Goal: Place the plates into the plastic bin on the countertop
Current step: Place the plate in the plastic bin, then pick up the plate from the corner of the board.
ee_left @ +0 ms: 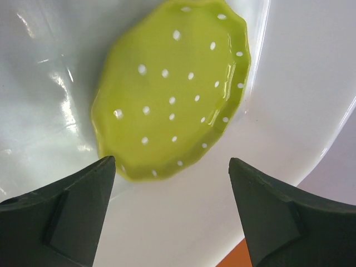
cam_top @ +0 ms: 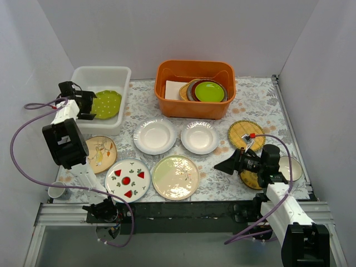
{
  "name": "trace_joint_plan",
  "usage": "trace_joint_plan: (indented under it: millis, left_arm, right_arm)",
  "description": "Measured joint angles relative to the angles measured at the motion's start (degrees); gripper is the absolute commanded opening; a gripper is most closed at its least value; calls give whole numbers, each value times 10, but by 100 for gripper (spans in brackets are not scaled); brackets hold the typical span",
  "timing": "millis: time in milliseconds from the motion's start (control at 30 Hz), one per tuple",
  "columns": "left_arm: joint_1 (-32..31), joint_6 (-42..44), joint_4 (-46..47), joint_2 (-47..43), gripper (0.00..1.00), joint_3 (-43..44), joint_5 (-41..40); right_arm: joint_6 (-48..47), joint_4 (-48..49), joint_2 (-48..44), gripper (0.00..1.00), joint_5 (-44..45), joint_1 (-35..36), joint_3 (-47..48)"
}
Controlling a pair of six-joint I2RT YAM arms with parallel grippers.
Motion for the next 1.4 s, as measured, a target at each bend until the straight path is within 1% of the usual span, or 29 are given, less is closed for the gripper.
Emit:
trace_joint_plan:
  millis: [133, 267, 367, 567, 833, 933, 1067, 1200, 1300, 1400]
  left_arm:
    - [0, -3, -40, 3, 84, 25, -5]
    - [0, -2, -89, 22, 84, 76, -11]
    - [0, 1, -103, 30, 83, 83, -6]
    - [0, 2, -101, 18, 83, 74, 20]
    - [-1, 11, -73, -50, 83, 62, 63]
    - [-6, 30, -65, -77, 83, 62, 70]
    - [-23, 83, -51, -108, 83, 65, 83]
    - [-46, 131, -38, -134, 83, 65, 113]
    - [-64, 164, -35, -162, 82, 57, 134]
    - [-87, 193, -27, -205, 83, 29, 147]
  right_arm:
    - [0, -4, -8, 98, -2, 0, 4]
    - [0, -13, -14, 98, -4, 0, 6]
    - [0, -17, -18, 98, -5, 0, 9]
    - [0, -25, -34, 98, -7, 0, 12]
    - [0, -35, -46, 98, -9, 0, 12]
    - [0, -42, -51, 98, -10, 0, 12]
    - [0, -45, -53, 98, -10, 0, 12]
    - [1, -48, -60, 98, -10, 0, 12]
    - [2, -48, -63, 98, -10, 0, 12]
    - [3, -48, -64, 98, -10, 0, 12]
